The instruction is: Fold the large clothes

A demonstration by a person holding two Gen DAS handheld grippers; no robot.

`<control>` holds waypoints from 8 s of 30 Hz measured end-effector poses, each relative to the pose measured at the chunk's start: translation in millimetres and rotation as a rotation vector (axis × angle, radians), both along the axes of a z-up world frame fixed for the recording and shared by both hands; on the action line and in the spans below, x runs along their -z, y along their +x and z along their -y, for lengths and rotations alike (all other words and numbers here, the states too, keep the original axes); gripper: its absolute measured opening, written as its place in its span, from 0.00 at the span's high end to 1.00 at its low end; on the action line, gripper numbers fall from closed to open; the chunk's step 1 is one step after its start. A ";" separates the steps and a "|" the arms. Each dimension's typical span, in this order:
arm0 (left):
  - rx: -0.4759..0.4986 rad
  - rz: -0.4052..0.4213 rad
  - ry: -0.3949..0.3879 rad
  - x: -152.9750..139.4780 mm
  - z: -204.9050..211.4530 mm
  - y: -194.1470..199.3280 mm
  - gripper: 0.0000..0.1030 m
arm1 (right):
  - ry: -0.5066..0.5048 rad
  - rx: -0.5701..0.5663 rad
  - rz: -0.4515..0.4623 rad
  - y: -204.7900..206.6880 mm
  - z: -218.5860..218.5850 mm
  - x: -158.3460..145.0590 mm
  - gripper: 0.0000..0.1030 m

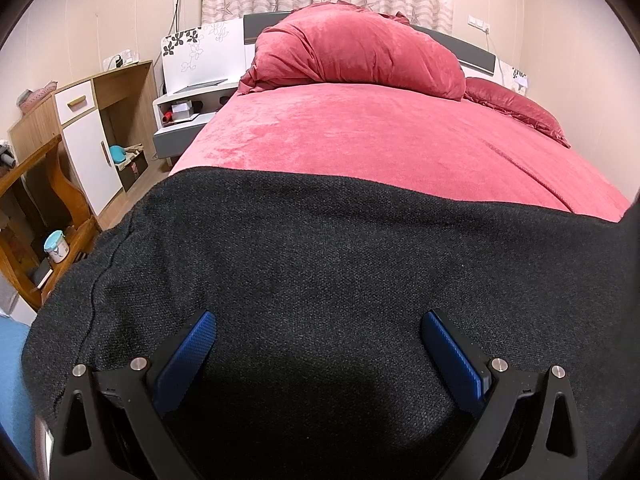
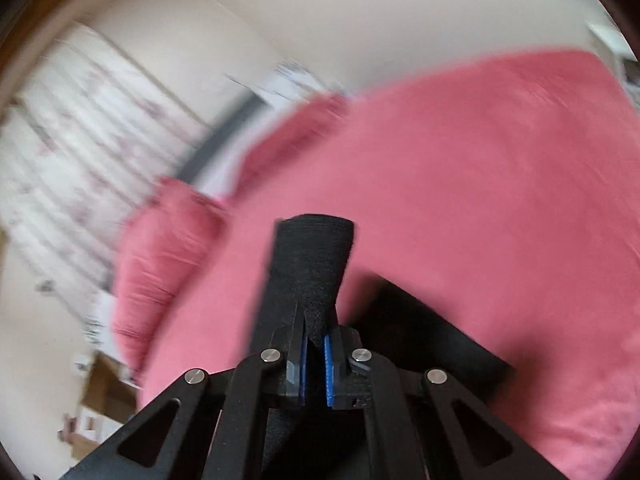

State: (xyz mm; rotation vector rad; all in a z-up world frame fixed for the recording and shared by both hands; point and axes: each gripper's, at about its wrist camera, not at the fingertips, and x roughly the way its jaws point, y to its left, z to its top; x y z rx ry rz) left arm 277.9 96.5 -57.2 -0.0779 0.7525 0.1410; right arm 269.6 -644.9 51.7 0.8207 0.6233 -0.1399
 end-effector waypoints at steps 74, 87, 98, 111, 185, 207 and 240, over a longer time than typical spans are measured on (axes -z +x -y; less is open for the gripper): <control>0.039 -0.042 -0.348 -34.4 25.4 -103.1 0.05 | -0.591 -0.819 0.097 -66.1 -417.7 73.1 0.80; 0.135 -0.029 -0.382 -52.2 67.2 -86.5 0.05 | -0.740 -0.979 0.107 -112.6 -472.9 75.2 0.79; 0.298 -0.075 -0.427 -84.3 149.4 -15.1 0.05 | -0.263 -0.687 0.102 -150.3 -389.3 71.8 0.65; 0.324 -0.338 -0.357 -41.2 235.3 77.7 0.11 | 0.525 -0.196 0.124 -135.4 -241.9 130.2 0.60; 0.284 -0.083 -0.239 -91.4 191.2 52.4 0.97 | 0.043 -0.324 0.172 -97.0 -249.2 125.2 0.55; 0.264 -0.121 0.123 -54.0 190.1 -31.3 0.26 | 0.035 -0.322 0.172 -97.1 -248.0 125.2 0.55; 0.282 -0.222 0.105 -43.9 172.2 -72.2 0.20 | 0.042 -0.448 -0.056 -76.0 -255.6 109.4 0.44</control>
